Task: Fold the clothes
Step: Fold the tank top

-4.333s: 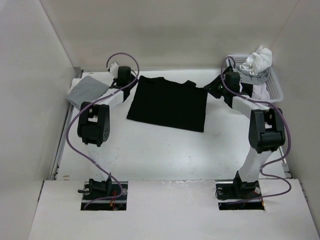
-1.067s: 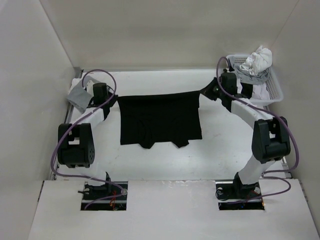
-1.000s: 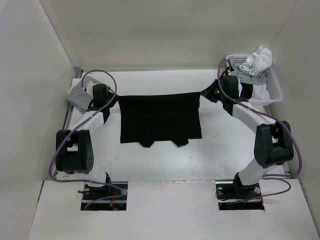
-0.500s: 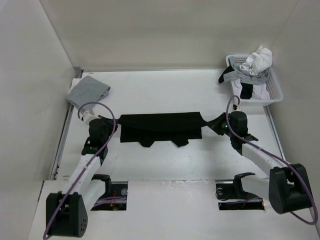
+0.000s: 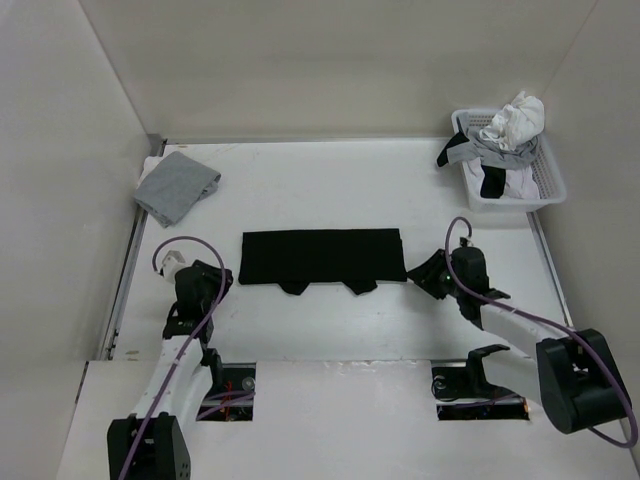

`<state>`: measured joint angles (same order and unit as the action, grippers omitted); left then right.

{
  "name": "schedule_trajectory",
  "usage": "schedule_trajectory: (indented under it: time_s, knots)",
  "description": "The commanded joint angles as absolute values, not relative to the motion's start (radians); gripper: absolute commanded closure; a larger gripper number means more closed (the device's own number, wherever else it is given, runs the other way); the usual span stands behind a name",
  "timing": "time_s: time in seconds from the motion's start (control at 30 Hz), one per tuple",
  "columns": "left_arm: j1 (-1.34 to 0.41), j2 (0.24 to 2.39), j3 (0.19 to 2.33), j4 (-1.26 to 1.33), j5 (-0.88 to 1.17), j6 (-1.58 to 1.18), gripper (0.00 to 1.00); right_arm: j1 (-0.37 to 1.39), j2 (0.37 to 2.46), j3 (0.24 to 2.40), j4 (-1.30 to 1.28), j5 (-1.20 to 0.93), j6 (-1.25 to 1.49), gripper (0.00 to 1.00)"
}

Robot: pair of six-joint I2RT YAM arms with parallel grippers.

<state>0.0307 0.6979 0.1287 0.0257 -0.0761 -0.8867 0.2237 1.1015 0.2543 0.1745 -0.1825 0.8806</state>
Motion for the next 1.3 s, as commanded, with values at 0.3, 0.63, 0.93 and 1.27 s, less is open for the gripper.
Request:
schedule_trajectory:
  time_s: [0.3,0.63,0.93,1.27]
  knots:
    - [0.027,0.727,0.175,0.141,-0.025,-0.888,0.68,0.2,1.521,0.492,0.435,-0.305,0.896,0.61]
    - [-0.192,0.794,0.227,0.231,-0.086,-0.934,0.69,0.153,1.419,0.439,0.502,-0.213,0.974,1.0]
    - [-0.494,0.945,0.291,0.36,-0.186,-1.012,0.69,0.192,1.052,0.584,0.042,0.018,0.767,1.0]
    - [-0.55,0.829,0.252,0.353,-0.184,-1.045,0.69,0.603,1.199,0.918,-0.199,0.316,0.703,0.99]
